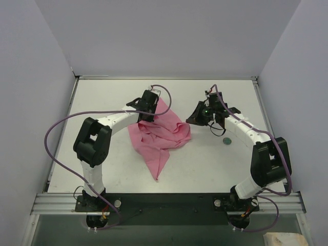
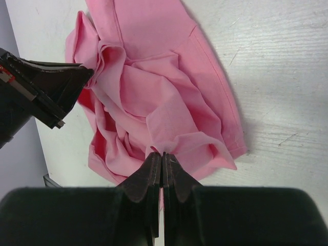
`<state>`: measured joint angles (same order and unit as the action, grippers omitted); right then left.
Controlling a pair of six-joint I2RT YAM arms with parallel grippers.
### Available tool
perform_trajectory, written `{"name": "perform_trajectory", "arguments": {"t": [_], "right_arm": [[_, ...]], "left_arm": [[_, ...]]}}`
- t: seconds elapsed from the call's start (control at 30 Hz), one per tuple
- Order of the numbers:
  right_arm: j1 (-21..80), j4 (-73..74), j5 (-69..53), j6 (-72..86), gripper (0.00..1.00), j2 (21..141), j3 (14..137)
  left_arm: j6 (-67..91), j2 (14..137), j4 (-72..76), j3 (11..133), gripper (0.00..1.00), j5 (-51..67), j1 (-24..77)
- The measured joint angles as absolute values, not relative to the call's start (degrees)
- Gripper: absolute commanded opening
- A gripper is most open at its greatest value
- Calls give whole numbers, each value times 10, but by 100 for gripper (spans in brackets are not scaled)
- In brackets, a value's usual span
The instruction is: Pin the brooch onto the clothing
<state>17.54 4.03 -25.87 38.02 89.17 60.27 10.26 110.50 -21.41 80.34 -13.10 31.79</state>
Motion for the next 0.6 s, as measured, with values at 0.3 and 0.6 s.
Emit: {"name": "perform_trajectory", "arguments": {"t": [0.3,0.6], "right_arm": [[172,41,-264,378,0,892,603],[165,55,-264,373,0,892,641]], "left_arm": [[111,1101,-208,802,0,-184,318],[111,1020,-206,801,0,-207,310]]}}
